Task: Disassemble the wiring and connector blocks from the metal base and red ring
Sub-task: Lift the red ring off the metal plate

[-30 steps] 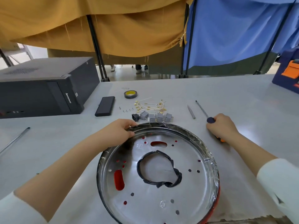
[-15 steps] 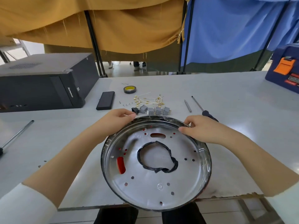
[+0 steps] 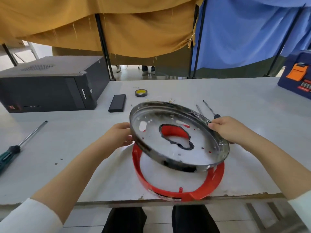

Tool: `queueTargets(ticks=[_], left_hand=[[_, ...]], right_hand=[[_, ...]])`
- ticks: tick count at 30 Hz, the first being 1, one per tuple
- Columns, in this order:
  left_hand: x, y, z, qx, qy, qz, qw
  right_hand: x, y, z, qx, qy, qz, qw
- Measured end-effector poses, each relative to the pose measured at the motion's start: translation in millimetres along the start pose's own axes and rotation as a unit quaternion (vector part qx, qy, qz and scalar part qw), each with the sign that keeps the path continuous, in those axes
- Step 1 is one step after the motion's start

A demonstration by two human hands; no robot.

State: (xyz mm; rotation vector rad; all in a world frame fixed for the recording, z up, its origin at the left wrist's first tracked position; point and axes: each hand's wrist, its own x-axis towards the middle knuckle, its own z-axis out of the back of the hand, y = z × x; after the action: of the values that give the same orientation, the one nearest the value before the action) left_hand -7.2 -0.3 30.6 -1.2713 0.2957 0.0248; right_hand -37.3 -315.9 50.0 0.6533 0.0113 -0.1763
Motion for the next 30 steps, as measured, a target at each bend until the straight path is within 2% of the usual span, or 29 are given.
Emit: queueTargets(ticks=[2,5,8,14,19,22,27,30], left_hand=[[2,2,-12,0.084,0.011,-0.011,0.996],[10,6,-31,0.244,-0.042,-0.082,0.965],[15,12,-33,0.284,-0.081,-0.12,0.948],[34,22,25,0.346,-0.121,-0.111,0.924],[48,25,68,0.396,-0.115,-0.108,0.905],[57,25,79,0.387,-0.101,-0.111,0.91],[65,25,75,0.386,-0.117,-0.139,0.905],[57,17,59,0.42,-0.146,-0.159,0.881]], right_hand=[[0,-4,1,0.068,0.002,-0.028,0.997],[-3,-8,2,0.133,-0.004,-0.069,0.989],[-5,-12,3,0.143,-0.015,-0.095,0.985],[-6,-24,13,0.152,-0.016,-0.101,0.983],[2,-34,14,0.095,-0.008,-0.086,0.992],[7,-38,15,0.03,-0.025,-0.077,0.996],[13,-49,17,-0.067,-0.044,-0.078,0.994],[18,-57,15,-0.117,-0.055,-0.084,0.988]])
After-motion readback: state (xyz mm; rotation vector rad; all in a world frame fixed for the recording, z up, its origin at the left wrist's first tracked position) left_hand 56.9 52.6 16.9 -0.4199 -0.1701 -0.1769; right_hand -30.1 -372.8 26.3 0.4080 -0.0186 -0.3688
